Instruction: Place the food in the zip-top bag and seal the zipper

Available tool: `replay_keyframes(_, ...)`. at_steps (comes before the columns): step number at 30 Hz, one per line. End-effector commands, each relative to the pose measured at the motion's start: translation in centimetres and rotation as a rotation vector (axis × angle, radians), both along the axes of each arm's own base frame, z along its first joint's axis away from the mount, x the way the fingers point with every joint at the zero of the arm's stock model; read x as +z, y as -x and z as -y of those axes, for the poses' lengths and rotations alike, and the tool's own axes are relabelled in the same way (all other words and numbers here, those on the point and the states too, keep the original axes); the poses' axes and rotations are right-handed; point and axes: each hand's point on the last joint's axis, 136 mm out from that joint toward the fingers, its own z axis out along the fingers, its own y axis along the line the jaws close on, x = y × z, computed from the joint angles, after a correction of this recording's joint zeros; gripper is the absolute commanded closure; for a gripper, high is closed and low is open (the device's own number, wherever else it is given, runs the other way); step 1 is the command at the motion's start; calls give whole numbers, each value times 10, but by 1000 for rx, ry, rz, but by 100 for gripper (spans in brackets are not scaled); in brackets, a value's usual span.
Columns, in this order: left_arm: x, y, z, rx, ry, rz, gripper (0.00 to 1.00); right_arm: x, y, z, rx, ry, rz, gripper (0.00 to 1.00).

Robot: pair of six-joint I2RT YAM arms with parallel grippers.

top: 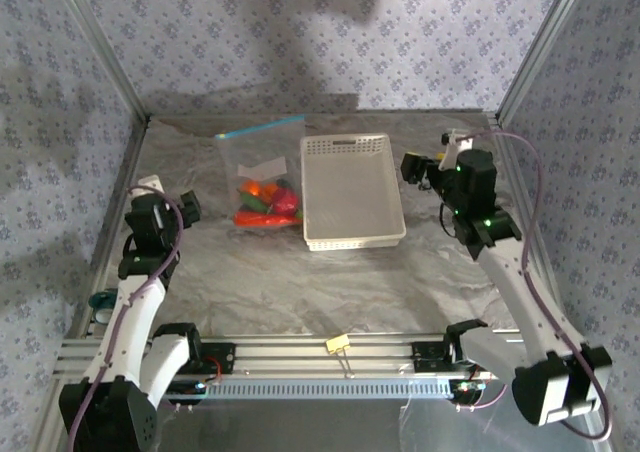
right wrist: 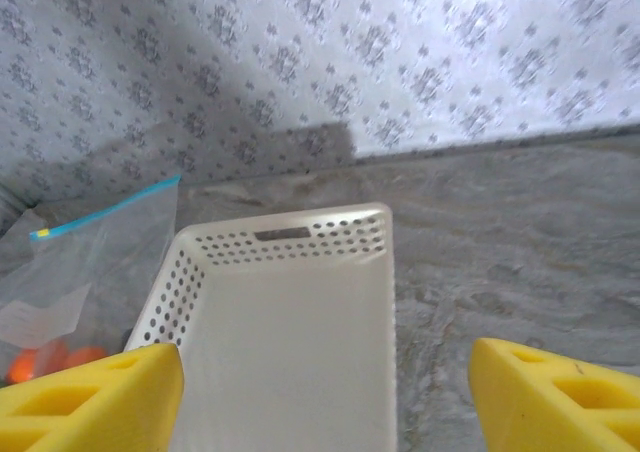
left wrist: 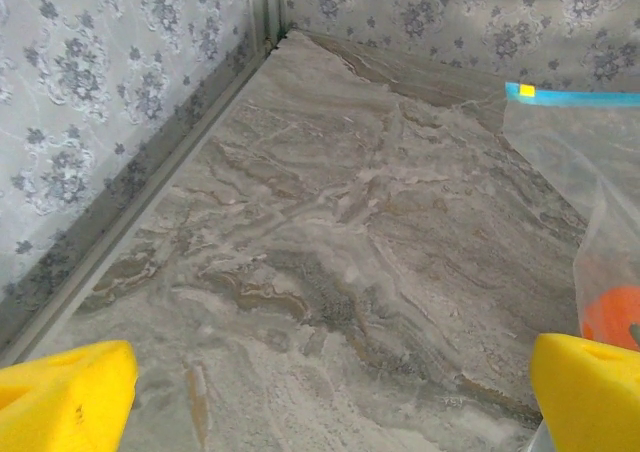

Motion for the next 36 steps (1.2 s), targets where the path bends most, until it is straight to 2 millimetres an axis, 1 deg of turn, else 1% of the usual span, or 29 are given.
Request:
replay_keyframes(1, 3, -14, 3, -36, -20, 99, 0, -22, 6, 15, -55, 98, -27, 23)
replay_keyframes(3, -8, -22, 7, -69, -44, 110, 0, -29, 9, 17, -62, 103, -36, 22)
replay_keyframes(7, -29, -35, 2, -43, -52, 114, 0, -42, 12, 20, -73, 110, -73, 22)
replay_keyframes(13, -49, -54, -4, -11, -67, 131, 0, -47, 17, 27, -103, 115, -78, 22)
replay_keyframes(15, -52, -59, -3, -21, -81, 117, 0, -52, 18, 29, -115, 121, -86, 22)
replay_keyframes(19, -50, -61, -1, -44, -93, 128, 0, -64, 17, 36, -146, 133, -111, 22)
replay_keyframes(22, -60, -55, 8, -86, -107, 144, 0, -71, 19, 39, -154, 136, -129, 22)
replay_keyframes(24, -68, -50, 16, -116, -121, 152, 0, -72, 21, 40, -158, 135, -127, 22)
replay_keyframes(28, -75, -52, 31, -186, -94, 86, 0, -64, 29, 45, -172, 145, -85, 22)
replay_keyframes(30, -69, -46, 33, -187, -113, 122, 0, -61, 34, 50, -192, 151, -74, 22)
replay_keyframes(32, -51, -41, 24, -133, -142, 207, 0, -57, 40, 54, -201, 161, -58, 22)
replay_keyframes(33, -47, -41, 22, -125, -155, 218, 0, -56, 41, 55, -204, 164, -55, 22)
replay_keyframes(34, -47, -45, 19, -118, -159, 208, 0, -54, 44, 57, -208, 166, -51, 22)
replay_keyframes(36, -52, -52, 22, -150, -140, 177, 0, -48, 48, 59, -213, 164, -53, 22)
